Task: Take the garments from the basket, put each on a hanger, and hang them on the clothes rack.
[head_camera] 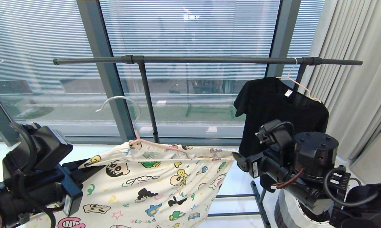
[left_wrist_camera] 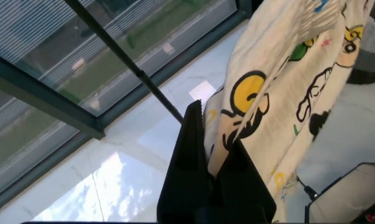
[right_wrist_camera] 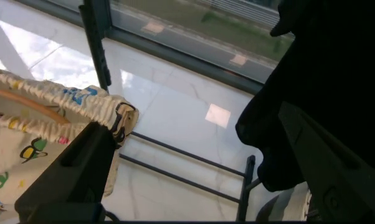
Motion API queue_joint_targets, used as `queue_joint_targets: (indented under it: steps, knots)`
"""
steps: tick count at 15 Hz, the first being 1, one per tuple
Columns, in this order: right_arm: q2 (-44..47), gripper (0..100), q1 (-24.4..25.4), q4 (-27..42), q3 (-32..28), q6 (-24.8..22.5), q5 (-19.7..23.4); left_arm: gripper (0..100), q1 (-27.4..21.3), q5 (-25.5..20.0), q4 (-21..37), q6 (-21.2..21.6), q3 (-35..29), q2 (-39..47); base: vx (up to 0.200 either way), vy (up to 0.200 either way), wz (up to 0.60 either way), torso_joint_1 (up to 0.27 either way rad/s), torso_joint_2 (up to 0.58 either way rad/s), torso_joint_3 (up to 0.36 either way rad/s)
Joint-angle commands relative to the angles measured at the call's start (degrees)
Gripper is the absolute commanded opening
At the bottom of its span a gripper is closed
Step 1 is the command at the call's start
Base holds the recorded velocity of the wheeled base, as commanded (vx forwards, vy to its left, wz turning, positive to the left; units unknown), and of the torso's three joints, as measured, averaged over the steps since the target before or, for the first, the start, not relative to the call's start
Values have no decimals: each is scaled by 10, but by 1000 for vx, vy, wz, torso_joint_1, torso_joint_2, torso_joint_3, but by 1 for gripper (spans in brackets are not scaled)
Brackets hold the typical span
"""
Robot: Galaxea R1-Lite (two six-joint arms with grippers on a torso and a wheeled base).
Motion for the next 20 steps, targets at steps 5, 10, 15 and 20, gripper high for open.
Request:
queue_joint_targets:
  steps: [5, 10, 15, 20]
  knots:
    - [-104, 100, 3, 64, -38, -19, 51, 0, 0, 3, -7, -3, 24, 38, 0, 0, 0, 0, 0, 0]
    - [-228, 100, 88, 229, -49, -22, 151, 0, -15, 3, -72, -31, 24, 60, 0, 0, 0, 0, 0, 0]
    - [-256, 100, 115, 303, -31, -68, 192, 0, -65, 2, -108, -40, 24, 56, 0, 0, 0, 0, 0, 0]
    - [-267, 100, 14, 507, -132, -177, 305, 0, -168, 2, -114, -38, 19, 75, 0, 0, 0, 0, 0, 0]
